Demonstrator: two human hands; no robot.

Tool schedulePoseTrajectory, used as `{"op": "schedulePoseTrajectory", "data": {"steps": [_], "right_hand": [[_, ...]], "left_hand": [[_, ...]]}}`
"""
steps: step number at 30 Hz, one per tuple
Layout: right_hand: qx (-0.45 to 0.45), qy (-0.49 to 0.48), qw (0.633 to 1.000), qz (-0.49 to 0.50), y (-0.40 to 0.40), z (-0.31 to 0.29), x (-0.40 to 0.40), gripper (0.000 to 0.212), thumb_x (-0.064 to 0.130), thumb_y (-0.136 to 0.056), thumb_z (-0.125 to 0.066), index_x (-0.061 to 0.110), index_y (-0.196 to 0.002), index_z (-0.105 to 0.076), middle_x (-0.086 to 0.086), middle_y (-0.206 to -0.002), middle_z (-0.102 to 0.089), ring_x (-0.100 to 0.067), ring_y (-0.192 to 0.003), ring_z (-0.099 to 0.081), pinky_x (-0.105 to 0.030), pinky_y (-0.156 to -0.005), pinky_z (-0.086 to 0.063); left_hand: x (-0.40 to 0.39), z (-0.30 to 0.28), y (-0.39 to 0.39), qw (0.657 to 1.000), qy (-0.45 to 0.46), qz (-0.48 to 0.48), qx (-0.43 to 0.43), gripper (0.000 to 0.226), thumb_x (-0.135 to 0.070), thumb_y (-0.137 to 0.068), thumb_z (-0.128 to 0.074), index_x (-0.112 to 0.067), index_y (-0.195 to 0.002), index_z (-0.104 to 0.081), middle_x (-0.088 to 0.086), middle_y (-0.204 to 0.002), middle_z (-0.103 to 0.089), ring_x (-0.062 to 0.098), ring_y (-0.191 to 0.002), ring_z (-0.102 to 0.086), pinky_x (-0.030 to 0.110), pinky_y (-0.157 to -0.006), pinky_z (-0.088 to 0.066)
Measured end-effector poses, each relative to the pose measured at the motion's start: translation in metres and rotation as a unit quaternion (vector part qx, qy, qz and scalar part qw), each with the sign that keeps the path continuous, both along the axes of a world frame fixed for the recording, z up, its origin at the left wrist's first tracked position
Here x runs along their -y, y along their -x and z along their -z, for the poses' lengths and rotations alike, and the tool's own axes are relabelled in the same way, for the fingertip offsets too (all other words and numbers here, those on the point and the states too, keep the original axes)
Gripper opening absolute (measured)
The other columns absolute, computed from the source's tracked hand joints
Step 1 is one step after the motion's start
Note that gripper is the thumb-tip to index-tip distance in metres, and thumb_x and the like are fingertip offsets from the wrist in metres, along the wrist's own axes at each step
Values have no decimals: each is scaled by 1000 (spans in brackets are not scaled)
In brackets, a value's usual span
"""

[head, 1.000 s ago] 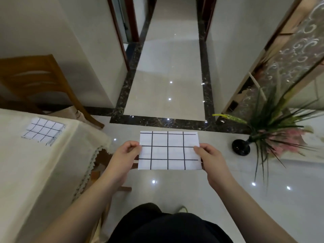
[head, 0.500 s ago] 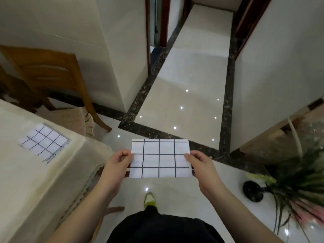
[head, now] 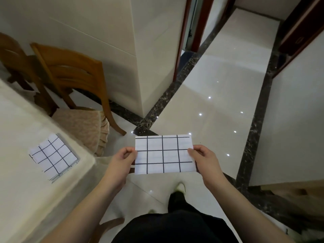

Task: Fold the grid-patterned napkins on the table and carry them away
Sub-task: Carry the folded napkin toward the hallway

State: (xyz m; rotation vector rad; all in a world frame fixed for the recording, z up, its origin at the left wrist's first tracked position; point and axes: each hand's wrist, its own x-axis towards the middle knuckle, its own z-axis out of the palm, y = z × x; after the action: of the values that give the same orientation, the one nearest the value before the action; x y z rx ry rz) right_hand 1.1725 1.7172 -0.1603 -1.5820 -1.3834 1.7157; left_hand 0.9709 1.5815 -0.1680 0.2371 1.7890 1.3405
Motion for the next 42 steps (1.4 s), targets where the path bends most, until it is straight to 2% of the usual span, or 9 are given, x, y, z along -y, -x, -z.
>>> {"op": "schedulePoseTrajectory", "data": {"steps": [3, 8, 13, 16, 23, 29, 34, 39, 42], "right_hand": [[0, 10, 999, -33, 28, 5, -40, 7, 17, -92, -63, 17, -91, -70, 0, -84, -73, -16, -75, -67, -32, -64, -54], [-2, -1, 992, -129, 84, 4, -107, 7, 18, -91, -64, 17, -95, -70, -3, -92, -72, -23, -89, -67, -40, -83, -57], [-11, 6, 968, -250, 138, -5, -154, 11, 19, -93, -62, 15, -100, -69, -3, -94, -72, -21, -89, -68, -36, -81, -59], [-24, 7, 951, -309, 174, -6, -166, 11, 19, -93, -62, 15, -102, -68, -1, -91, -72, -16, -85, -69, -27, -70, -57], [-29, 26, 902, -431, 262, 3, -152, 8, 17, -95, -61, 17, -99, -67, 2, -90, -73, -9, -78, -70, -19, -61, -54], [-3, 42, 854, -519, 345, 20, -120, 11, 21, -94, -63, 18, -103, -68, -1, -98, -74, -17, -91, -71, -37, -83, -58], [17, 37, 824, -565, 405, 23, -90, 13, 21, -95, -61, 18, -106, -66, 1, -98, -73, -13, -86, -71, -24, -68, -57], [28, 9, 792, -610, 462, 22, -61, 15, 22, -95, -62, 18, -108, -66, 1, -97, -73, -14, -85, -70, -24, -66, -56], [37, -4, 770, -637, 492, 22, -39, 12, 23, -95, -62, 19, -105, -65, 1, -95, -72, -12, -83, -69, -19, -62, -52]], "left_hand": [[-23, 5, 16, 999, 6, -38, -2, 10, -14, -97, -55, -9, -93, -63, 5, -80, -70, 16, -67, -65, 30, -59, -53], [-56, 2, 40, 992, 9, -126, -10, 10, -15, -97, -57, -14, -88, -62, 5, -80, -71, 20, -72, -65, 36, -65, -52], [-74, -6, 60, 974, 15, -224, -25, 9, -19, -96, -60, -17, -88, -65, 6, -86, -73, 20, -76, -67, 33, -62, -50], [-72, -7, 72, 959, 14, -281, -22, 9, -19, -96, -60, -14, -92, -65, 8, -88, -73, 23, -78, -67, 34, -62, -52], [-38, -3, 97, 916, 24, -399, -22, 9, -19, -95, -61, -12, -91, -65, 11, -89, -73, 23, -80, -67, 41, -72, -53], [-3, 17, 125, 875, 21, -484, 3, 15, -15, -97, -58, -1, -98, -63, 12, -86, -69, 23, -75, -64, 32, -60, -54], [21, 32, 158, 841, 16, -540, 23, 13, -13, -97, -58, -1, -97, -63, 7, -78, -65, 20, -70, -61, 31, -59, -54], [43, 42, 184, 820, 20, -571, 13, 11, -15, -96, -60, -5, -97, -64, 5, -78, -65, 20, -72, -60, 30, -60, -53], [58, 48, 192, 805, 25, -593, 12, 10, -16, -93, -63, -7, -96, -66, 9, -80, -69, 22, -74, -64, 40, -67, -59]]}}
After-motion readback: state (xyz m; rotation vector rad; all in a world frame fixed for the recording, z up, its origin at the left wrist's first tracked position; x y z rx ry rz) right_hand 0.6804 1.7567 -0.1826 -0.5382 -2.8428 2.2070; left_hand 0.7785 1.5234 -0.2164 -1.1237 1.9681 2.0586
